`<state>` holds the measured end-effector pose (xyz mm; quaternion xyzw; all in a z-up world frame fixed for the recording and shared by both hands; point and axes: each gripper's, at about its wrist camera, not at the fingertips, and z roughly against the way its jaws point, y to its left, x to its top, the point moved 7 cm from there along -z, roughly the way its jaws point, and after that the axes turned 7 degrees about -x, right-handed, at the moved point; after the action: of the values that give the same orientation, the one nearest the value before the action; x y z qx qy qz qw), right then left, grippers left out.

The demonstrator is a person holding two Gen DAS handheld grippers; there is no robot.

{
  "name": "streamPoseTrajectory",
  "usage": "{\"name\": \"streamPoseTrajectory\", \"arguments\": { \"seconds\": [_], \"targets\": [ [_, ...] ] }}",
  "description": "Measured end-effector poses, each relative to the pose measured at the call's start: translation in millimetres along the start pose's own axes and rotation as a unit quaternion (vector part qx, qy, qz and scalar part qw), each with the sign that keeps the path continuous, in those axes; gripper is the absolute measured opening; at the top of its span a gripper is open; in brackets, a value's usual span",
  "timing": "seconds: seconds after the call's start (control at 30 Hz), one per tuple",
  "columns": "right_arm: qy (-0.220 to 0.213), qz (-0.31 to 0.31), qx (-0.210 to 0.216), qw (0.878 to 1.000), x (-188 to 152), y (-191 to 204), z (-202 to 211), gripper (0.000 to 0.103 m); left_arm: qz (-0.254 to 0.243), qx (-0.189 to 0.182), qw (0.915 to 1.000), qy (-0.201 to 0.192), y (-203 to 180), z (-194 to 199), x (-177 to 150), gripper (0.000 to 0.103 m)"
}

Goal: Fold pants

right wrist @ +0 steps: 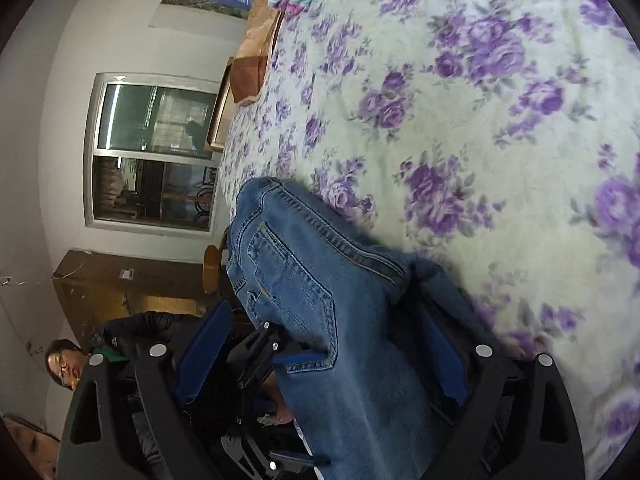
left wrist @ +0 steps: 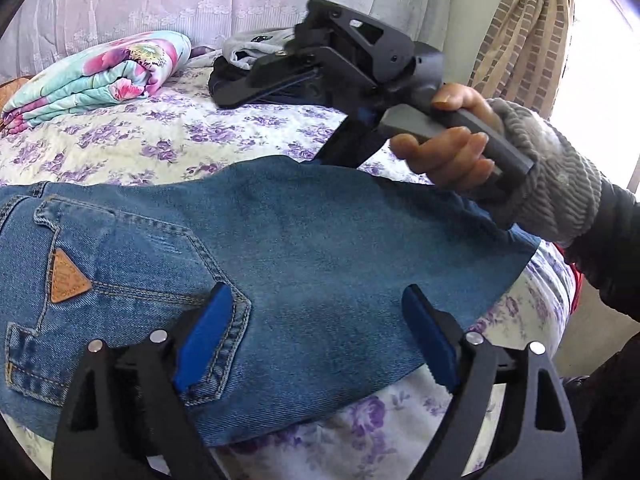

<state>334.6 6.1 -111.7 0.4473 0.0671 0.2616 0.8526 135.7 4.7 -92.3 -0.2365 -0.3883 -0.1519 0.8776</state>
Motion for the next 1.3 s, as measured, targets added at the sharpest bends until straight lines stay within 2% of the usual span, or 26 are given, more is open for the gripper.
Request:
{"name": "streamPoseTrajectory", "arguments": {
  "seconds": [0.07,0.17,0.23,0.33,0.37,0.43,0.5,0.53,0.57,0.63,0.67,0.73,0.77,0.83,0.9,0.97,1.0,1.1,1.23,1.3],
  "targets": [
    [0.012,0.016,-0.003,1.0,-3.6,6.0,-2.4,0.092,0.0,-0.001,1.0,-0.001,-1.6,0.1,-0.7,0.084],
    [0.005,-0.005,0.007,1.0,2.4,6.0,-1.3,0.093,-0.001,-0.004,1.0,-0.004,-2.0,0.1,-0.4,0.085],
    [-0.036,-0.039,0.02,0.998,17.0,0.4,4.9,0.093,0.001,-0.007,1.0,-0.006,-2.0,0.6,-0.6,0.085],
    [-0.066,-0.088,0.05,0.993,25.6,-14.6,12.1,0.09,0.003,-0.006,1.0,-0.007,-1.7,0.9,-0.5,0.085],
    [-0.069,-0.095,0.058,0.991,24.4,-21.3,14.8,0.088,0.003,-0.007,0.9999,-0.007,-1.7,1.1,-0.3,0.085],
    [-0.078,-0.104,0.061,0.99,22.0,-32.1,19.8,0.069,0.003,-0.008,0.9999,-0.007,-1.9,1.1,-0.1,0.085],
    [-0.168,-0.101,0.022,0.98,27.5,-48.6,54.8,0.067,0.002,-0.009,0.9999,-0.008,-2.3,1.1,-0.2,0.085],
    [-0.201,-0.101,0.011,0.974,29.6,-52.7,71.0,0.067,0.002,-0.009,0.9999,-0.008,-2.3,1.3,-0.4,0.086],
    [-0.213,-0.101,0.001,0.972,28.9,-54.0,80.8,0.065,0.002,-0.009,0.9999,-0.008,-2.6,1.2,-0.6,0.086],
    [-0.237,-0.066,-0.037,0.968,22.5,-39.7,92.2,0.052,0.002,-0.009,0.9999,-0.009,-3.0,1.3,-1.0,0.086],
    [-0.24,-0.029,-0.068,0.968,16.3,-23.4,91.2,0.05,0.002,-0.009,0.9999,-0.009,-3.0,1.3,-0.9,0.086],
    [-0.236,0.031,-0.109,0.965,3.8,4.7,83.1,0.036,0.002,-0.01,0.9999,-0.009,-3.5,1.3,-0.9,0.086],
    [-0.228,0.054,-0.115,0.965,-2.5,17.0,74.6,0.034,0.002,-0.01,0.9999,-0.01,-3.7,1.3,-1.1,0.086],
    [-0.206,0.067,-0.111,0.97,-12.4,30.4,50.9,0.024,0.002,-0.01,0.9999,-0.01,-3.8,1.3,-1.1,0.086],
    [-0.183,0.067,-0.13,0.972,-17.3,27.5,30.4,0.021,0.002,-0.01,0.9999,-0.01,-4.0,1.2,-1.2,0.086],
    [-0.166,0.05,-0.178,0.969,-18.4,6.5,10.3,0.014,0.001,-0.009,0.9999,-0.009,-4.0,1.3,-1.3,0.086],
    [-0.166,0.034,-0.199,0.965,-14.4,-10.0,5.4,0.002,0.001,-0.01,0.9999,-0.01,-4.0,1.4,-1.3,0.086],
    [-0.156,-0.013,-0.144,0.977,-6.5,-35.7,0.0,0.0,0.002,-0.011,0.9999,-0.007,-4.1,0.3,-1.2,0.086],
    [-0.207,0.013,-0.171,0.963,-14.0,-13.0,23.2,0.002,0.0,-0.011,0.9999,-0.01,-5.9,1.2,-0.6,0.087],
    [-0.216,0.024,-0.158,0.963,-20.0,1.6,31.7,0.002,0.0,-0.012,0.9999,-0.011,-6.6,1.5,-0.7,0.087]
  ]
}}
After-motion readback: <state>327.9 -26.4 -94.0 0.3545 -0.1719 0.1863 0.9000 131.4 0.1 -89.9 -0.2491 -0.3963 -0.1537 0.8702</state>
